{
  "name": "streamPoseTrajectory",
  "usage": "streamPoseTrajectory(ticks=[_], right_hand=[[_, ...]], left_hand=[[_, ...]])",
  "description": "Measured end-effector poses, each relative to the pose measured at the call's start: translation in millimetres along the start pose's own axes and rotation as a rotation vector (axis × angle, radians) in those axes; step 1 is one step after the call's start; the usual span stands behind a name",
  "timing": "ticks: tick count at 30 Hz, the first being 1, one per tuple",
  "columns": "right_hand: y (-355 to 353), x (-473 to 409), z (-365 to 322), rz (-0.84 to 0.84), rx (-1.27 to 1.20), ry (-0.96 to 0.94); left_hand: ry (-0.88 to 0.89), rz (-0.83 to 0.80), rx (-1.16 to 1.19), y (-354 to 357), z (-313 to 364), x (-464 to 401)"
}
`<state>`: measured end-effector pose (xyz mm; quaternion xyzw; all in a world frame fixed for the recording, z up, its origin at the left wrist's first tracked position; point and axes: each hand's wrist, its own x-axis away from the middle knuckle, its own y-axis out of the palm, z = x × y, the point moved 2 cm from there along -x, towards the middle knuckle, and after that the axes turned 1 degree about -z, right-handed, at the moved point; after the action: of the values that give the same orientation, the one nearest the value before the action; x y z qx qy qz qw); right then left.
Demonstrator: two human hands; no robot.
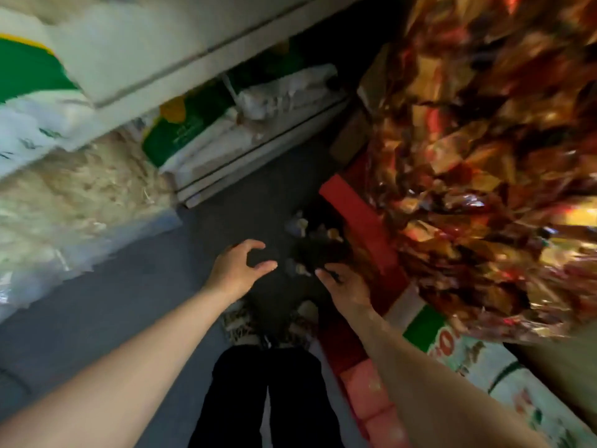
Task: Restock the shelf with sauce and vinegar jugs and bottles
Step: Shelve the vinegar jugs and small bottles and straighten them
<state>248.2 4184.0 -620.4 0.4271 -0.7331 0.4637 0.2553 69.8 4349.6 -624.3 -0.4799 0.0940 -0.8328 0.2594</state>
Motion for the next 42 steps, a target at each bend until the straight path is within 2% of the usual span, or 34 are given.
streamPoseTrajectory(ticks=[4,8,12,15,19,23,27,33,37,42], right_hand=[[54,-58,45,-0.038,-0.13,0.07],[98,-101,90,0.035,-0.351,0.084],[129,-135,129,0.05,-0.471,0.015],[147,-156,145,0.04,-0.567,-0.063],[160,-169,153,0.039,-0.623,-0.192],[159,-178,154,0.045,-0.651,-0.27],[157,-185,153,0.011,-0.64,-0.345],[158,-192,153,-0.011,-0.688,-0.341],[156,-194,150,-0.028,-0.685,-0.352],[149,-200,139,-0.054,-0.638,-0.353]], left_hand=[[-0.019,-0.057,0.066,51,-46,-54],[-0.032,-0.077,0.191,93,-82,-103],[-0.005,-0.086,0.234,118,-105,-151],[0.096,-0.099,0.197,119,-107,-189],[0.241,-0.19,0.084,113,-91,-234],[0.313,-0.192,-0.004,117,-62,-262],[0.358,-0.235,0.036,121,-45,-276],[0.414,-0.249,0.03,116,-46,-285],[0.451,-0.33,0.03,116,-51,-280],[0.431,-0.299,0.044,117,-62,-285]])
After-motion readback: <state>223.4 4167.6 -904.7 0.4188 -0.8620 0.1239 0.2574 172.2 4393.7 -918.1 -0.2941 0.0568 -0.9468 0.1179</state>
